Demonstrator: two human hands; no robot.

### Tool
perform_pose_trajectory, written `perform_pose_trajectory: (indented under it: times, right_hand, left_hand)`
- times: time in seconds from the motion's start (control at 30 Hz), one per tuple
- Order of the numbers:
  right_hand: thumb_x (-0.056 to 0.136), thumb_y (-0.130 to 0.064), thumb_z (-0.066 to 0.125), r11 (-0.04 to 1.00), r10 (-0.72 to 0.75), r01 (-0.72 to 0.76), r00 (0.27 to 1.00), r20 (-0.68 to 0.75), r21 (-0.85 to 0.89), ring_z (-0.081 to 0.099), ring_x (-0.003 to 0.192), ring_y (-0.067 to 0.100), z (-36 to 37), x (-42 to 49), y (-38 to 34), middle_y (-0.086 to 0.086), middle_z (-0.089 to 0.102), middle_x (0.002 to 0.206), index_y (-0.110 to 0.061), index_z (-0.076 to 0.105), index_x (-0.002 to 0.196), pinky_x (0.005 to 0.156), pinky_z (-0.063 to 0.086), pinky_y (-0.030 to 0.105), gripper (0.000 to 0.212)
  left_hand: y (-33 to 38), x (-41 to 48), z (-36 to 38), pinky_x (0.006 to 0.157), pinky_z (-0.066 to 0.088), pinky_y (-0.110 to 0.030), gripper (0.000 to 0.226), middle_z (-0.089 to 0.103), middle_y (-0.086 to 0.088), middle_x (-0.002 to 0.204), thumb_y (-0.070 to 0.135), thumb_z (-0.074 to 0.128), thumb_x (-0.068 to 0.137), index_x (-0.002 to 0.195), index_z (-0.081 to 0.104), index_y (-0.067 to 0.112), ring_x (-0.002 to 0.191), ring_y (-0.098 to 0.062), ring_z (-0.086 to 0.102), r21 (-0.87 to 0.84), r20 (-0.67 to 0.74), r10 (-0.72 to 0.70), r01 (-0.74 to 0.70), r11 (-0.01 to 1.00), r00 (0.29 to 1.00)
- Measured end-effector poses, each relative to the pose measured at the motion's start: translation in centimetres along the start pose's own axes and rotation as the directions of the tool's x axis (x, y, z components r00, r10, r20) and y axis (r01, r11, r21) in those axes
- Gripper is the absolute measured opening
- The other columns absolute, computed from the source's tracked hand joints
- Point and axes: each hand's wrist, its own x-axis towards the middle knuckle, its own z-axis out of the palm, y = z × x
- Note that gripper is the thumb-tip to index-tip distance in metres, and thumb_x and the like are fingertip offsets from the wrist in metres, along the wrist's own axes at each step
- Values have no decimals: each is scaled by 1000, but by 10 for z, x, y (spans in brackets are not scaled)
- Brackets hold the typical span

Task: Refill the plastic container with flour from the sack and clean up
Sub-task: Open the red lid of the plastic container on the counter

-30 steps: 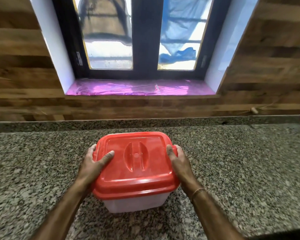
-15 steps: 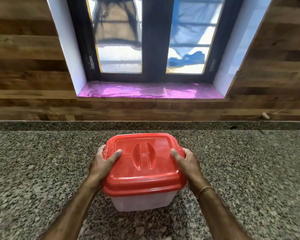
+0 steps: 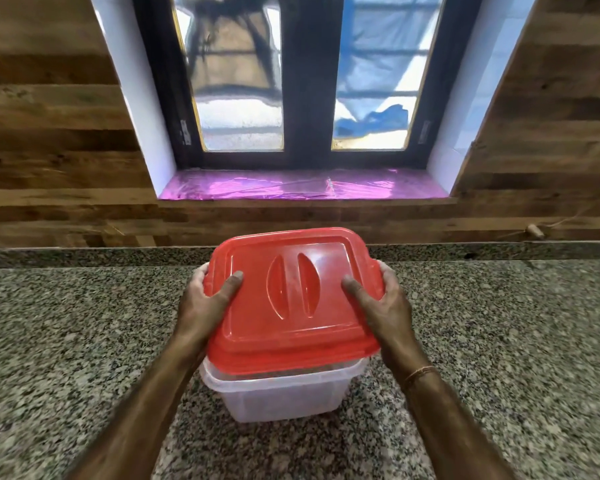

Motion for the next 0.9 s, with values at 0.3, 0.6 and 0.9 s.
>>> perform_pose_trajectory:
  times: [0.3, 0.6, 0.9]
  right_hand:
    - [78, -36, 86, 925, 255, -238, 967, -20, 296, 79, 89, 26, -133, 48, 32, 16, 69, 127, -16, 50, 146, 64, 64, 34, 79]
    - [84, -25, 84, 920, 310, -249, 935, -173, 302, 76, 78, 16, -268, 73, 134, 9, 71, 111, -12, 52, 143, 55, 61, 25, 68]
    - [80, -20, 89, 914, 405, -393, 902, -152, 104, 70, 98, 26, -254, 94, 250, 16, 73, 122, -21, 57, 127, 94, 59, 43, 58]
  left_hand:
    - [20, -14, 127, 120, 39, -48, 103, 46, -4, 159, 86, 52, 80, 163, 22, 32, 141, -26, 50, 122, 220, 34, -62, 991, 975]
    - [-19, -47, 242, 127, -11, -55, 92, -22, -4, 172, 74, 24, 97, 166, -6, 21, 159, -21, -20, 790, 404, 11, -355, 501, 915]
    - [-30, -53, 260, 129, 6, -53, 92, -5, -6, 175, 66, 43, 98, 166, 13, 11, 162, -24, -5, 909, 298, 129, -323, 262, 946]
